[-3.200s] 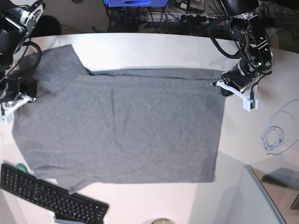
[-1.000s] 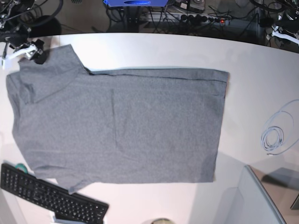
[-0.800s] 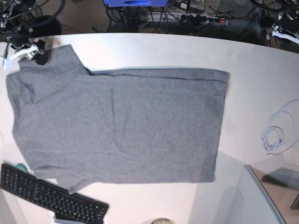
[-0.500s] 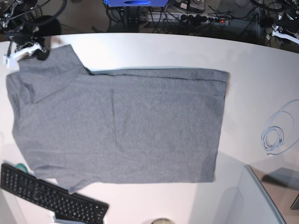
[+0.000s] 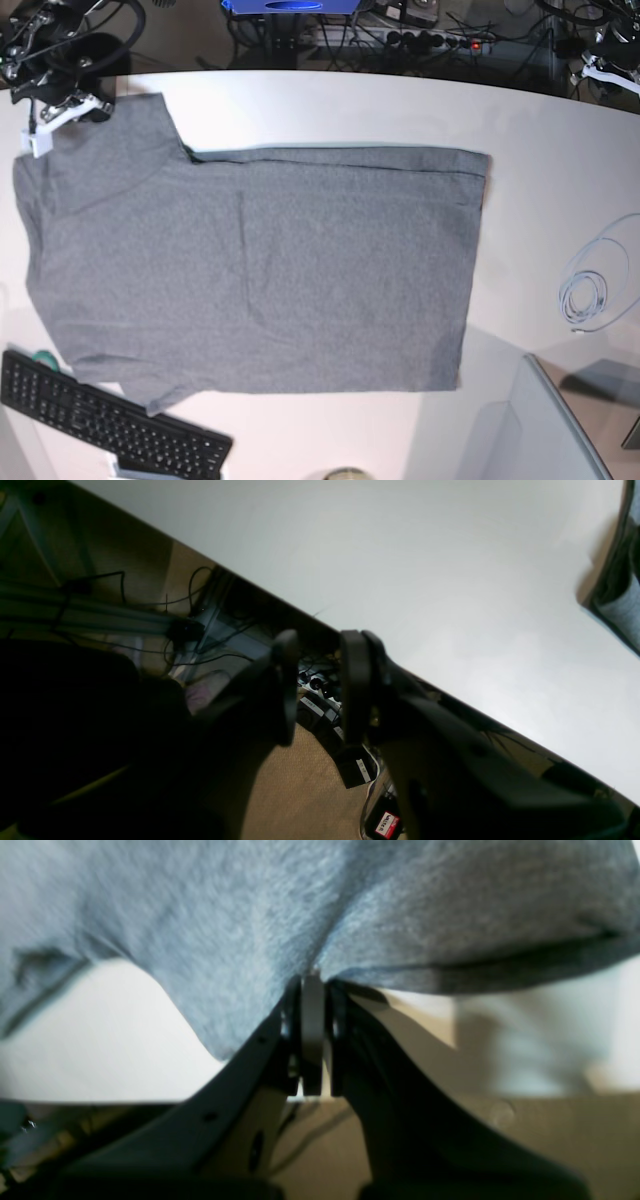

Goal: Layout the t-shirt on the table in an organized manner, then fold the t-shirt properly
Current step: 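Lower the right gripper onto the shirt's shoulder corner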

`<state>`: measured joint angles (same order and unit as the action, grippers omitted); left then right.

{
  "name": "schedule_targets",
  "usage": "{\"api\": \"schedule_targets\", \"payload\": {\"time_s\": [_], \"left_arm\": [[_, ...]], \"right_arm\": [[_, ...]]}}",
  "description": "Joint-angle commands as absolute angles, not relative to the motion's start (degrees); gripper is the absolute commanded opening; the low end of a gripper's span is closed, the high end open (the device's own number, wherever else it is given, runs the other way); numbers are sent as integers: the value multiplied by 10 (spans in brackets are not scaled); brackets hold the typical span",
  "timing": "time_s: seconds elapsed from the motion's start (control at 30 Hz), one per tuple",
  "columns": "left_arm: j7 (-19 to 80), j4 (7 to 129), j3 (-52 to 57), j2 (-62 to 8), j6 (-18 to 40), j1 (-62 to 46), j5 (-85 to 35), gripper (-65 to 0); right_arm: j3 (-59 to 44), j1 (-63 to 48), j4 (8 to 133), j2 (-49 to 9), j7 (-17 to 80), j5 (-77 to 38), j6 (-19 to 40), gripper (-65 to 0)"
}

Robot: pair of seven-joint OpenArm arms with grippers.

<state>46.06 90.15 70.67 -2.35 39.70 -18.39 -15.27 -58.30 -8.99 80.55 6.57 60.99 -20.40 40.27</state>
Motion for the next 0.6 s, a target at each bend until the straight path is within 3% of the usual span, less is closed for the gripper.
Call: {"api": "schedule_targets", "payload": {"time_s": [0.0, 0.23, 0.57], "left_arm": [[451, 909, 708, -32, 400, -188, -159, -512], [451, 873, 708, -33, 400, -186, -160, -512], [451, 871, 708, -32, 400, -187, -162, -513]], "right_arm": [[-583, -83, 829, 60, 616, -208, 400, -644], [-583, -25, 868, 58, 690, -204, 400, -644], [-524, 35, 865, 44, 697, -204, 400, -644]]}}
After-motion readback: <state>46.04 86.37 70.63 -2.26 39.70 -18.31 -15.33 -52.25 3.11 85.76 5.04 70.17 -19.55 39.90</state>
